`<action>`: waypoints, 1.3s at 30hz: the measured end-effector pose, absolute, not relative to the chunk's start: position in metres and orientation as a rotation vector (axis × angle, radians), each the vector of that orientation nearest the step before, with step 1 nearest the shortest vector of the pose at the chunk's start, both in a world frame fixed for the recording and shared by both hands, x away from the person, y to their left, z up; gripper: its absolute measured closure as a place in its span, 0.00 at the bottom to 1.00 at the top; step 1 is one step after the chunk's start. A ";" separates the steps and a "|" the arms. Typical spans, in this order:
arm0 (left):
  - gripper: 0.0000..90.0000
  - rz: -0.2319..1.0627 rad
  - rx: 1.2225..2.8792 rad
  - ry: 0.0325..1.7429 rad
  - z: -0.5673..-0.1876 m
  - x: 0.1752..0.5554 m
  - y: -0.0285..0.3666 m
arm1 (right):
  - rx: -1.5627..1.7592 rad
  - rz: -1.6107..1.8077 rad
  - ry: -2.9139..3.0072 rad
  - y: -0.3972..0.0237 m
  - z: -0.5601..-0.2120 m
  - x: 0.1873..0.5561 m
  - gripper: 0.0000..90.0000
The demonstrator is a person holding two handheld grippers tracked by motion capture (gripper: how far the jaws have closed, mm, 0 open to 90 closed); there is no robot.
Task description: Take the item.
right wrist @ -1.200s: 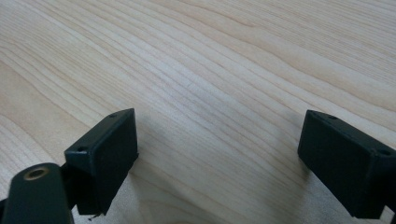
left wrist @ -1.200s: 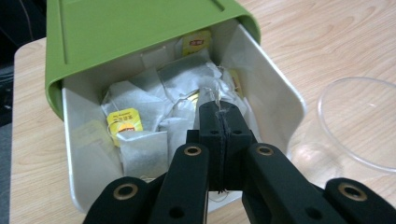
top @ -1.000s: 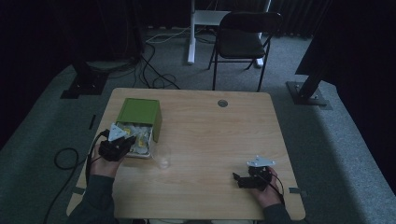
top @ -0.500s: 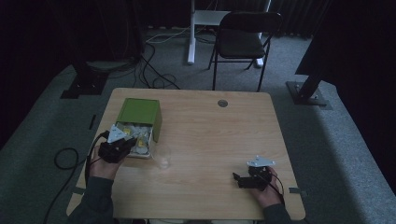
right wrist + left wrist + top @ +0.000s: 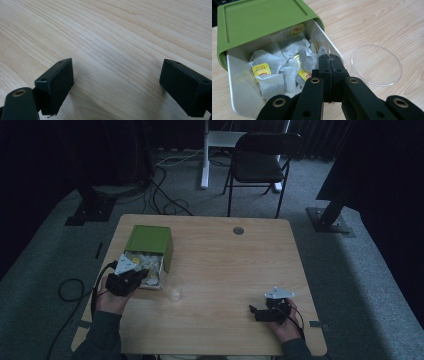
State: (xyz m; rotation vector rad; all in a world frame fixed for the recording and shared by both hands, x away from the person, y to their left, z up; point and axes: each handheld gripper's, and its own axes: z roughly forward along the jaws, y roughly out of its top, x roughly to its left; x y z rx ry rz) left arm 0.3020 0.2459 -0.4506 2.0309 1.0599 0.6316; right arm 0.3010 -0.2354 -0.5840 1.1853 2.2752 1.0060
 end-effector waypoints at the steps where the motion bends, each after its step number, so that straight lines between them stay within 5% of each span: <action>1: 1.00 0.632 2.031 1.060 -0.451 0.302 0.246 | 1.185 1.006 2.275 -0.235 -0.584 0.301 0.13; 39: 1.00 0.565 2.043 0.917 -0.429 0.294 0.212 | 1.186 1.007 2.274 -0.235 -0.584 0.301 0.13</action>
